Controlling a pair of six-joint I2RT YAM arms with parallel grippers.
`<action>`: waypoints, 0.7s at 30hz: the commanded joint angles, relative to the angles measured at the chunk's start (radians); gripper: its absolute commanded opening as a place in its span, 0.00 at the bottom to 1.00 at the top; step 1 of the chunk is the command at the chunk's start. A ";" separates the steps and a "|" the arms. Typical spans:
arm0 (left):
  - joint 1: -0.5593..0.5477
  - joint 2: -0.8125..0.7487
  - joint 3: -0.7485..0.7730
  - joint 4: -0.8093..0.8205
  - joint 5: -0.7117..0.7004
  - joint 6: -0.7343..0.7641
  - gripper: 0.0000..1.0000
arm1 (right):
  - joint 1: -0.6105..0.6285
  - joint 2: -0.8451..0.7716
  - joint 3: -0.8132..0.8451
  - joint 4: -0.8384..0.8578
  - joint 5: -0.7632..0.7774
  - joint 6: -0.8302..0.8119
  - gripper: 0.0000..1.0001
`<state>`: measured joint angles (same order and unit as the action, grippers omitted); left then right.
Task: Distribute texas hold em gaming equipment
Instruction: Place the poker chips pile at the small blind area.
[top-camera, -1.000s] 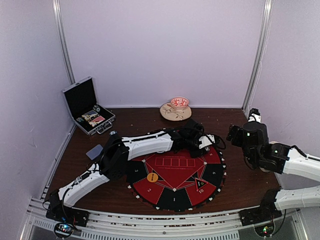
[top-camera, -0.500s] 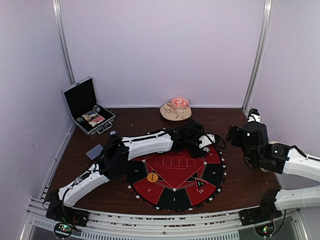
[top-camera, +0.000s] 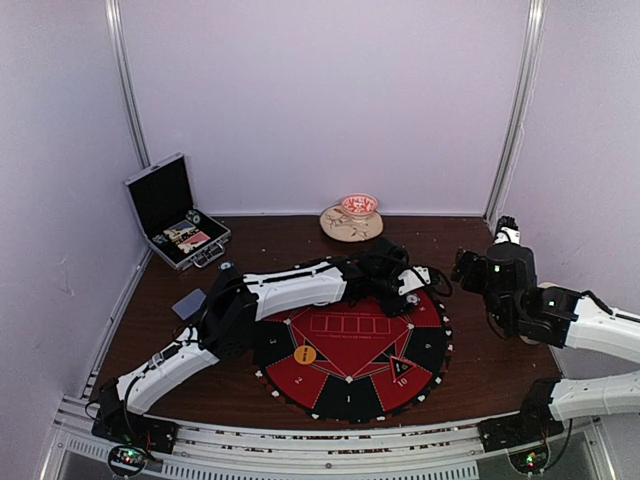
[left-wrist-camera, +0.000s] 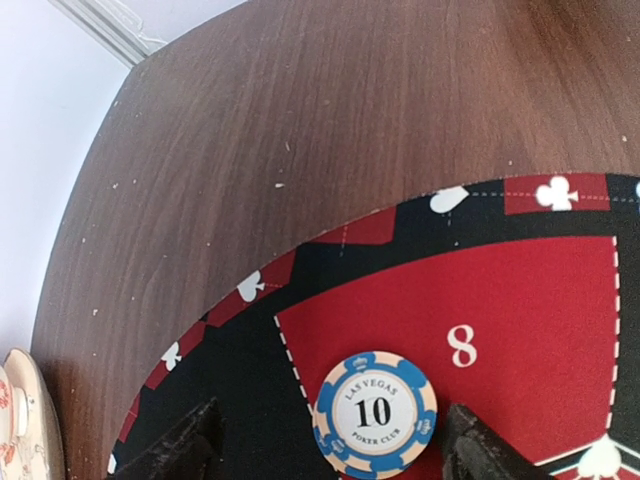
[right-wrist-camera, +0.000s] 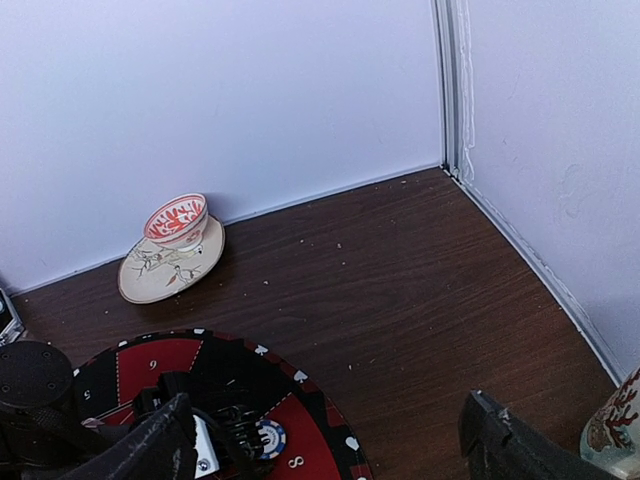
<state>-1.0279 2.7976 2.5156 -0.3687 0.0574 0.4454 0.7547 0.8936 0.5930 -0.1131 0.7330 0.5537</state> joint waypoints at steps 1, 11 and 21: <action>-0.007 -0.085 0.001 -0.019 0.061 -0.041 0.84 | -0.003 0.056 -0.006 0.012 0.003 0.005 0.93; -0.018 -0.327 -0.218 -0.047 0.067 -0.044 0.98 | -0.073 0.132 0.049 -0.011 0.007 0.062 1.00; 0.038 -0.639 -0.608 -0.017 -0.028 -0.038 0.98 | -0.163 0.166 0.123 -0.043 -0.030 0.051 1.00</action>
<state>-1.0344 2.2517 2.0094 -0.4057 0.0647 0.4133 0.6243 1.0199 0.6754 -0.1219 0.7223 0.6075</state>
